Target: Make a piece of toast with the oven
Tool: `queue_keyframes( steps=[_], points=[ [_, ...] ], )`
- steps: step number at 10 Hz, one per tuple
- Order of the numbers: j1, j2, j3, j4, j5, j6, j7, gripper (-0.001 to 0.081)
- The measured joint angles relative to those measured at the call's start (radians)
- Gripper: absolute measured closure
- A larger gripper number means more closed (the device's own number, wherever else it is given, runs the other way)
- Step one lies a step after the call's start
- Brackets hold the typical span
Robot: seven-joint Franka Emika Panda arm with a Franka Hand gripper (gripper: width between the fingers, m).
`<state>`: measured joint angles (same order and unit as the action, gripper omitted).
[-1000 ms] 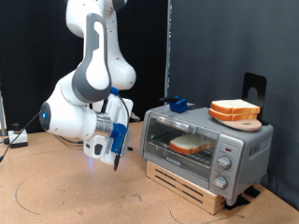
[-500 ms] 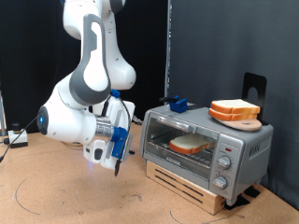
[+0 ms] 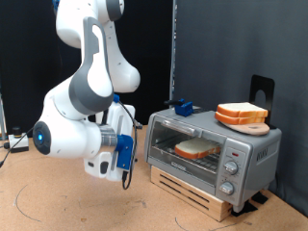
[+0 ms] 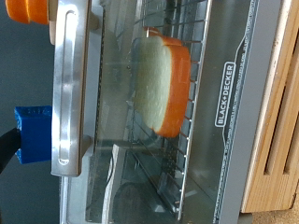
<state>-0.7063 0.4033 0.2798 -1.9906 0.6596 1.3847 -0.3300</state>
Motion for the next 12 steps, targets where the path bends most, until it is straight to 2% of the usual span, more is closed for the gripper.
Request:
queue_keyframes(
  steps=[2,5,7,9,12],
  points=[
    [0.000,0.006,0.005,0.005,0.018,0.000,-0.031,-0.0001],
    [0.013,0.073,0.035,0.058,0.129,0.094,-0.037,-0.0001],
    [0.040,0.126,0.042,0.100,0.161,0.141,0.022,-0.0001],
    [0.074,0.187,0.038,0.161,0.160,0.161,0.130,-0.0001],
    [0.074,0.193,0.045,0.165,0.178,0.166,0.110,-0.0001]
  ],
)
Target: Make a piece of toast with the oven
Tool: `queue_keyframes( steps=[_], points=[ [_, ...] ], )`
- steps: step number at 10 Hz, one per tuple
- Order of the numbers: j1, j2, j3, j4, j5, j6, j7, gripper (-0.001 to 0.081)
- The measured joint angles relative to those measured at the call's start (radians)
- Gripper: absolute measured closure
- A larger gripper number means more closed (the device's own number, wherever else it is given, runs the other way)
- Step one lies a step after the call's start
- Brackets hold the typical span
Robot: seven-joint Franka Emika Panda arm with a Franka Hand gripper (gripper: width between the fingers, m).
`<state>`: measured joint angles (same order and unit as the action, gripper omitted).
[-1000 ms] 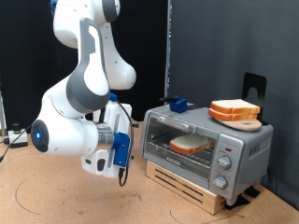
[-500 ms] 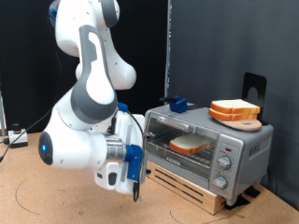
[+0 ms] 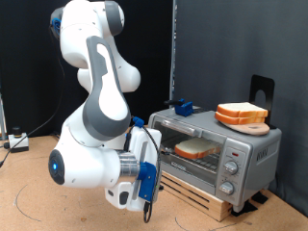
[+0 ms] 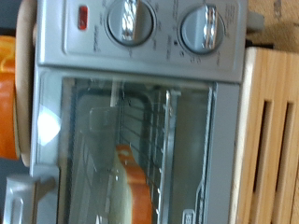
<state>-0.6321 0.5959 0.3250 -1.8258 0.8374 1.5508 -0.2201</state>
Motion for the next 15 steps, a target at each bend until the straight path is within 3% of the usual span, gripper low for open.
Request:
queue_keyframes(
  steps=[3,5,7,15],
  points=[
    [0.028,0.062,0.020,0.084,0.046,0.025,0.049,-0.0001],
    [0.059,0.129,0.030,0.164,0.035,0.005,0.093,-0.0001],
    [0.090,0.181,0.032,0.210,0.003,-0.020,0.092,-0.0001],
    [0.160,0.226,0.046,0.170,0.003,0.076,0.063,-0.0001]
  ],
)
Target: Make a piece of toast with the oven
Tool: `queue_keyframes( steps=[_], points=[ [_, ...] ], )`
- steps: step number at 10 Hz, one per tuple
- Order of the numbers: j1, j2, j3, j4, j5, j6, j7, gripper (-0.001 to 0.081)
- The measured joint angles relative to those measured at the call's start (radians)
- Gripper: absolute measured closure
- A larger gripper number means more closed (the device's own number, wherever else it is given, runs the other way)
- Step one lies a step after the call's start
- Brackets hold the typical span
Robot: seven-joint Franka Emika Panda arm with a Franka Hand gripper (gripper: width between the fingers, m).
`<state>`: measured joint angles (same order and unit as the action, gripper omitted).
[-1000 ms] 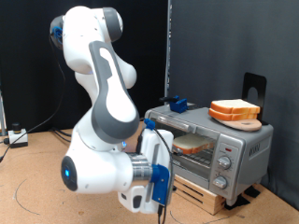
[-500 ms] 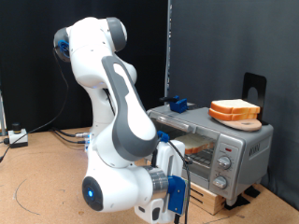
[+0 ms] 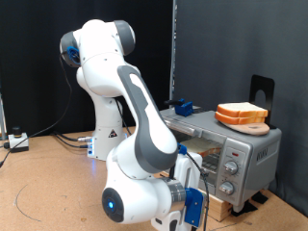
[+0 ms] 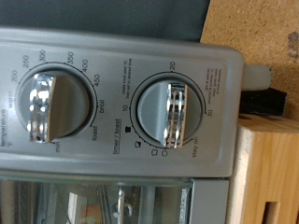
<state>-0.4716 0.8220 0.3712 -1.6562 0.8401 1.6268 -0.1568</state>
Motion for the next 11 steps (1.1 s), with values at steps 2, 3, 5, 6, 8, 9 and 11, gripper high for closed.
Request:
queue_keyframes(
  steps=[2,3,5,6,8,9,11],
  points=[
    [0.010,0.001,0.010,-0.024,0.009,0.028,-0.003,-0.0001],
    [0.015,0.001,0.014,-0.034,0.013,0.040,-0.003,-0.0001],
    [0.026,0.003,0.022,-0.052,0.015,0.054,-0.014,-0.0001],
    [0.030,0.005,0.030,-0.061,0.021,0.065,-0.021,-0.0001],
    [0.039,0.010,0.047,-0.071,0.037,0.091,-0.025,-0.0001],
    [0.043,0.013,0.053,-0.073,0.041,0.106,-0.025,-0.0001],
    [0.049,0.016,0.059,-0.077,0.044,0.117,-0.025,0.0088]
  ],
)
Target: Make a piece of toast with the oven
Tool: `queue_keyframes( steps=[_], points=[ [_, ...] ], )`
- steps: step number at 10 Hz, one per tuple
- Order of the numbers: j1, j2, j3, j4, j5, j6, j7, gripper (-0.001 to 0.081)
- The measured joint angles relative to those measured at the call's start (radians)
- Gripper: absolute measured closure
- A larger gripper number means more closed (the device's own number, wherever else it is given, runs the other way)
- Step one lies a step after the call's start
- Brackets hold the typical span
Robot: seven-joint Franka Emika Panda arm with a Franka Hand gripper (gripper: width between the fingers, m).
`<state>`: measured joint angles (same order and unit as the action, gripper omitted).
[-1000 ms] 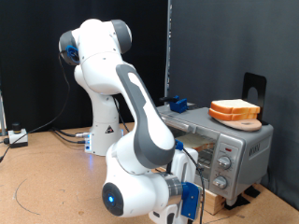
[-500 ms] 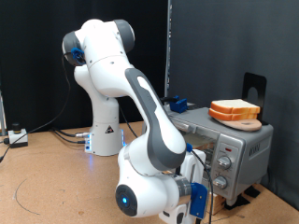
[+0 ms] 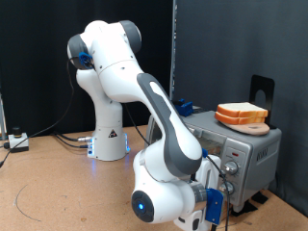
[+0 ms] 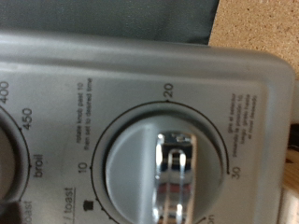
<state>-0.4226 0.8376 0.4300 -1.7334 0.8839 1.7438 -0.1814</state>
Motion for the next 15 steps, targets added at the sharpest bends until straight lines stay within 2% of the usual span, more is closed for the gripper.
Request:
queue_keyframes(
  steps=[1,2,3,4,5,6,7,10,11,13,15],
  points=[
    [0.000,0.000,0.003,0.000,0.001,0.000,0.000,0.0088],
    [0.000,0.000,0.005,0.000,0.004,0.001,0.000,0.0296],
    [0.000,0.000,0.008,0.000,0.007,0.001,0.000,0.0296],
    [0.000,0.001,0.011,0.000,0.012,0.001,0.000,0.0431],
    [0.000,0.002,0.013,0.000,0.018,0.001,0.008,0.0431],
    [0.000,0.011,0.012,0.003,0.019,0.006,0.024,0.0616],
    [-0.001,0.020,0.012,0.011,0.022,-0.005,0.034,0.0717],
    [-0.002,0.026,0.012,0.017,0.022,-0.014,0.026,0.0717],
    [-0.005,0.025,0.015,0.011,0.029,-0.006,-0.019,0.0716],
    [-0.029,0.014,0.031,-0.033,0.083,0.032,-0.206,0.0716],
    [-0.052,0.002,0.045,-0.078,0.142,0.064,-0.339,0.0716]
  ],
)
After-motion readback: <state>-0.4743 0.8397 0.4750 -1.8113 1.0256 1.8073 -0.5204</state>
